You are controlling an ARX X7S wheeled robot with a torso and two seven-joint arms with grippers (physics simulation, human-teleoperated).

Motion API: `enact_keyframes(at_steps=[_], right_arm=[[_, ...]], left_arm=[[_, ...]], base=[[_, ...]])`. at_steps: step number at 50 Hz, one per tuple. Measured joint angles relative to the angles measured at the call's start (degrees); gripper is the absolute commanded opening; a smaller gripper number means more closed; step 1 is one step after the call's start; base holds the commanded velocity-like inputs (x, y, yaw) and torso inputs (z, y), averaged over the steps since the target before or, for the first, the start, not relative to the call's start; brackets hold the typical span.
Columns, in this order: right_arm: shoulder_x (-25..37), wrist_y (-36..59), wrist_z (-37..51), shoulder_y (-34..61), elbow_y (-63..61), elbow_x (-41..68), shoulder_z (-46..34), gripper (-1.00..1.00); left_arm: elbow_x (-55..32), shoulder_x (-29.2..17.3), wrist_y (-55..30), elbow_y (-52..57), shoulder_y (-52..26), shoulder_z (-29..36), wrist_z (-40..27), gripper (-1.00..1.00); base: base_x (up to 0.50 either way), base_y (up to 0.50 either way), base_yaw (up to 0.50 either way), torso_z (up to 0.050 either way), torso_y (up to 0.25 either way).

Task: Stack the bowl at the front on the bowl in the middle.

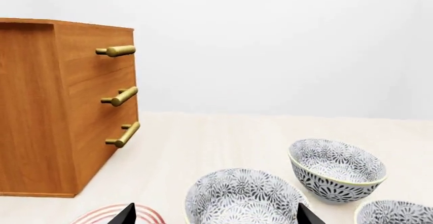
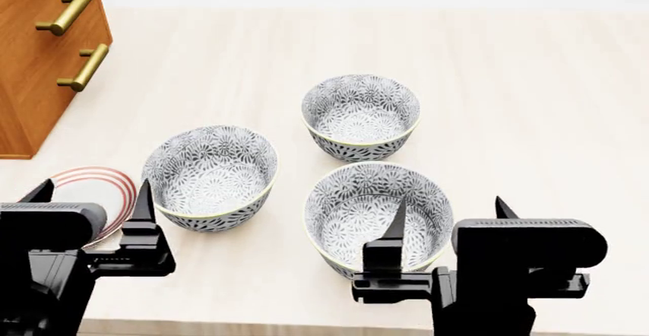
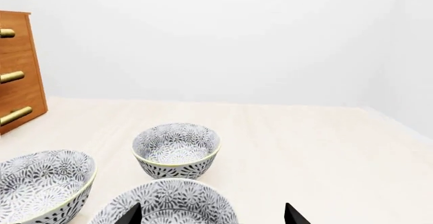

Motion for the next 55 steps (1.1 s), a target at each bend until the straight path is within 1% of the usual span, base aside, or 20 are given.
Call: enact_keyframes(at_steps=[5, 9, 15, 18, 29, 42, 55], right_arm=[[1.2, 9.2, 0.4, 6.1, -3.4, 1.4, 0.7, 1.00], [1.8, 14.8, 0.8, 10.2, -4.9, 2.1, 1.2, 1.00], [2.5, 20.0, 1.9, 14.2, -6.3, 2.4, 1.4, 1.00], [2.9, 21.7, 2.6, 15.4, -7.0, 2.0, 1.5, 1.00], [3.1, 24.6, 3.8, 17.7, -7.2, 2.0, 1.3, 1.00], [3.1, 25.6, 4.9, 19.0, -6.1, 1.8, 0.0, 1.00], [3.6, 26.2, 4.5, 19.7, -6.5, 2.5, -0.7, 1.00]], left_arm=[[-0.4, -0.2, -5.2, 2.4, -5.1, 0.2, -1.5, 1.00], [-0.7, -0.4, -8.4, 3.8, -8.3, 0.3, -2.5, 1.00], [-1.0, -0.7, -10.9, 5.1, -11.1, 0.5, -3.7, 1.00], [-1.2, -0.7, -11.5, 5.5, -11.8, 0.7, -4.1, 1.00], [-1.6, -1.3, -12.7, 6.3, -13.3, 0.8, -5.5, 1.00], [-1.9, -2.1, -13.0, 6.8, -13.9, 1.3, -6.5, 1.00], [-1.9, -2.7, -12.2, 6.2, -14.4, 2.0, -7.5, 1.00]], base=[[0.00, 0.00, 0.00, 0.000, 0.000], [0.00, 0.00, 0.00, 0.000, 0.000], [0.00, 0.02, 0.00, 0.000, 0.000], [0.00, 0.50, 0.00, 0.000, 0.000], [0.00, 0.50, 0.00, 0.000, 0.000], [0.01, 0.00, 0.00, 0.000, 0.000], [0.50, 0.00, 0.00, 0.000, 0.000]])
